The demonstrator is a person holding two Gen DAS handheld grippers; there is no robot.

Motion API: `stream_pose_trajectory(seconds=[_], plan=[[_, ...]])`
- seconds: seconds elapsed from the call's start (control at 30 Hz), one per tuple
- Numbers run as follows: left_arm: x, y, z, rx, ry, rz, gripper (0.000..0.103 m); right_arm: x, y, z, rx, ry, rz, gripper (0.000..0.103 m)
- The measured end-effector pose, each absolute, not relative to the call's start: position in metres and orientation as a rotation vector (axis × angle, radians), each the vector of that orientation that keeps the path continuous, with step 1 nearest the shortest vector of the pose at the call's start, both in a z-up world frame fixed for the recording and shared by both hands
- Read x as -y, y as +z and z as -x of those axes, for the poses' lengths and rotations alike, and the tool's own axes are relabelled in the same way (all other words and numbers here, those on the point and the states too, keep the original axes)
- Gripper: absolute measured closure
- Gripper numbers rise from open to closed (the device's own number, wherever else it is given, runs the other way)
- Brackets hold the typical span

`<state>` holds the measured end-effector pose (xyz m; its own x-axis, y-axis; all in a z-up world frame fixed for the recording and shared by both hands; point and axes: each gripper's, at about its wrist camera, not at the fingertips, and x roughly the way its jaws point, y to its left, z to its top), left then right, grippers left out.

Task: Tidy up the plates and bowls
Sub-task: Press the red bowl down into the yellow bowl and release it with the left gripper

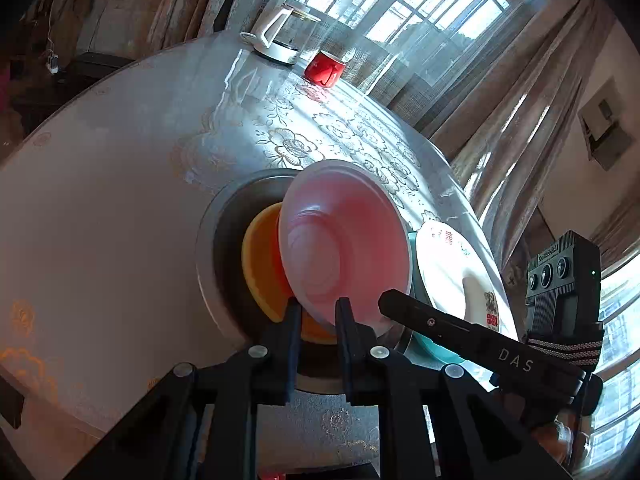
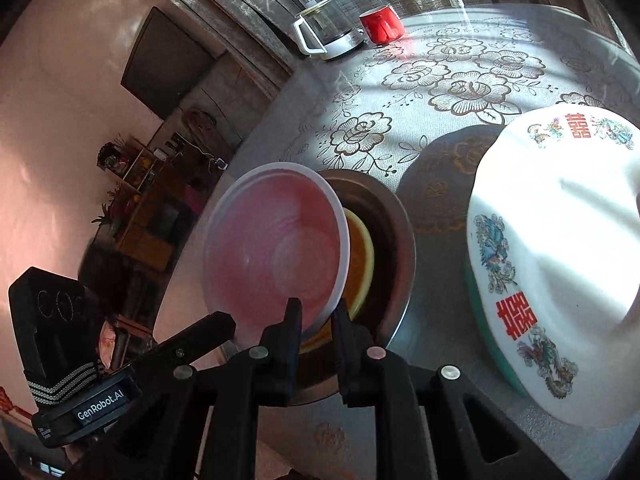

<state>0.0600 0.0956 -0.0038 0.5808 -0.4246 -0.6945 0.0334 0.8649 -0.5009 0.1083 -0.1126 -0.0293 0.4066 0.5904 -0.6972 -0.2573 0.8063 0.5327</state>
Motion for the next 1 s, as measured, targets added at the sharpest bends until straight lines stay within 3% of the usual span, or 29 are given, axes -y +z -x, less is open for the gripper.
stream_pose_trajectory(seconds=[0.43, 1.0], plan=[[-0.097, -0.006, -0.062, -0.938, -0.274, 0.455, 0.082, 0.116, -0.028, -0.107, -1.031, 0.529, -0.376, 0.086], [-0.097, -0.011, -0.061, -0.956, -0.276, 0.436, 0.081, 0.108, -0.024, -0.118, -0.99, 0.466, -0.288, 0.083]])
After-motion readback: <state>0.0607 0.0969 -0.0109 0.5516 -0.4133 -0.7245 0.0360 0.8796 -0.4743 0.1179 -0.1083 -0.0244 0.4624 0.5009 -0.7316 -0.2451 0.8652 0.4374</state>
